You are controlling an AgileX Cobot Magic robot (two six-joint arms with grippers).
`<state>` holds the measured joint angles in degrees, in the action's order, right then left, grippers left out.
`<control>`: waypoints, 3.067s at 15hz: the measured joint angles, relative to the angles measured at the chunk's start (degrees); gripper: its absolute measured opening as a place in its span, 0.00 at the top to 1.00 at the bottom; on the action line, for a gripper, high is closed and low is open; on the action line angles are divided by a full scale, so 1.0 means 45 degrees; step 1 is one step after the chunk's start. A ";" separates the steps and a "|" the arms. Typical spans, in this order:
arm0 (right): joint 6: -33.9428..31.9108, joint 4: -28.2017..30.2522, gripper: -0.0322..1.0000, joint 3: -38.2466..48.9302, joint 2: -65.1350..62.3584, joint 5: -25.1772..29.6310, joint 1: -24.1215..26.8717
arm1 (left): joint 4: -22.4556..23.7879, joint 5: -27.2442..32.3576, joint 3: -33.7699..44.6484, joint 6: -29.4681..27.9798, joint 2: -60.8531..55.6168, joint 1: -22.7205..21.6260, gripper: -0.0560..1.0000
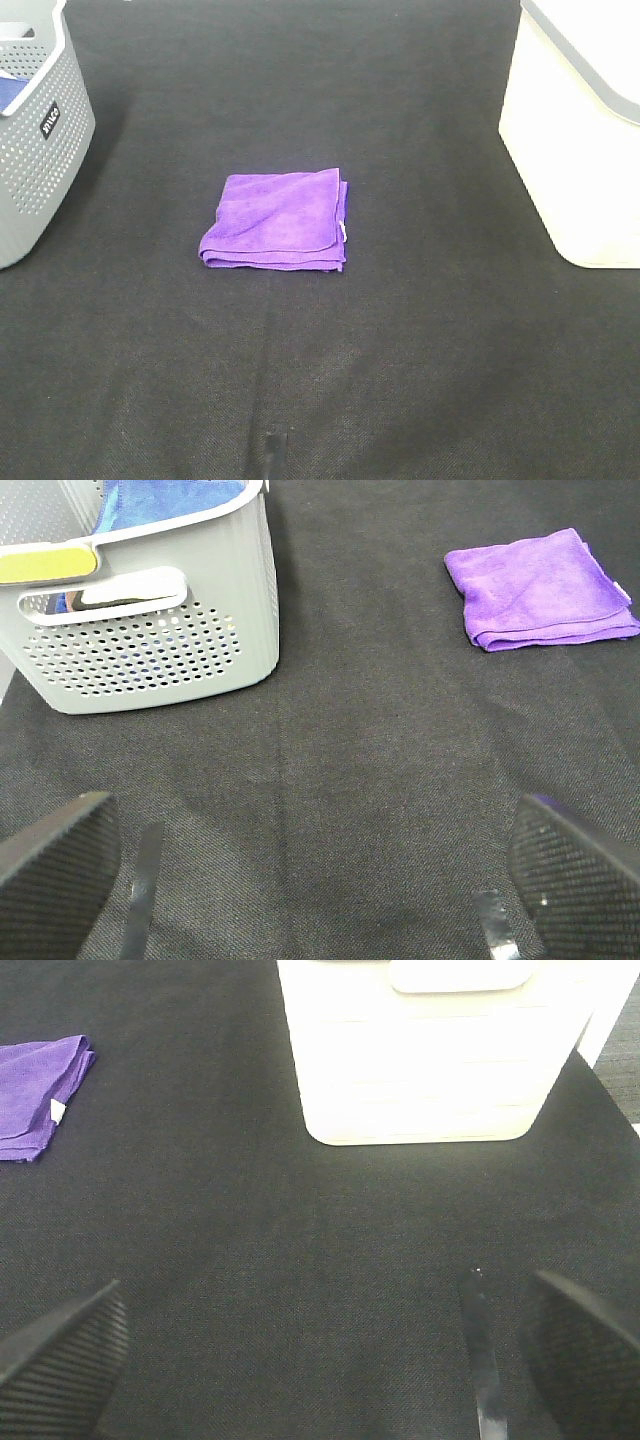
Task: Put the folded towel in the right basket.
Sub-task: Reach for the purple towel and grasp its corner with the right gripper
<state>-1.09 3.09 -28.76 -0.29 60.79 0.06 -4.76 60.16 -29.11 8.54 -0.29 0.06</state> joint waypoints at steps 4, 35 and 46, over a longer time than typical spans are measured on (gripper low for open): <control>0.0000 0.0000 0.02 0.0000 0.0000 0.0000 0.0000 | 0.0025 0.0000 0.0000 -0.0420 0.0000 0.0000 0.01; 0.0000 -0.0013 0.02 0.0000 0.0000 0.0000 0.0000 | 0.0051 0.0000 0.0000 -0.0497 0.0000 -0.0649 0.01; 0.0000 -0.0013 0.02 0.0000 0.0000 0.0000 0.0000 | 0.0051 0.0000 0.0000 -0.0497 0.0000 -0.0649 0.01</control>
<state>-1.09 3.04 -28.76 -0.29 60.79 0.06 -4.53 60.16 -29.11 6.30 -0.29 -2.86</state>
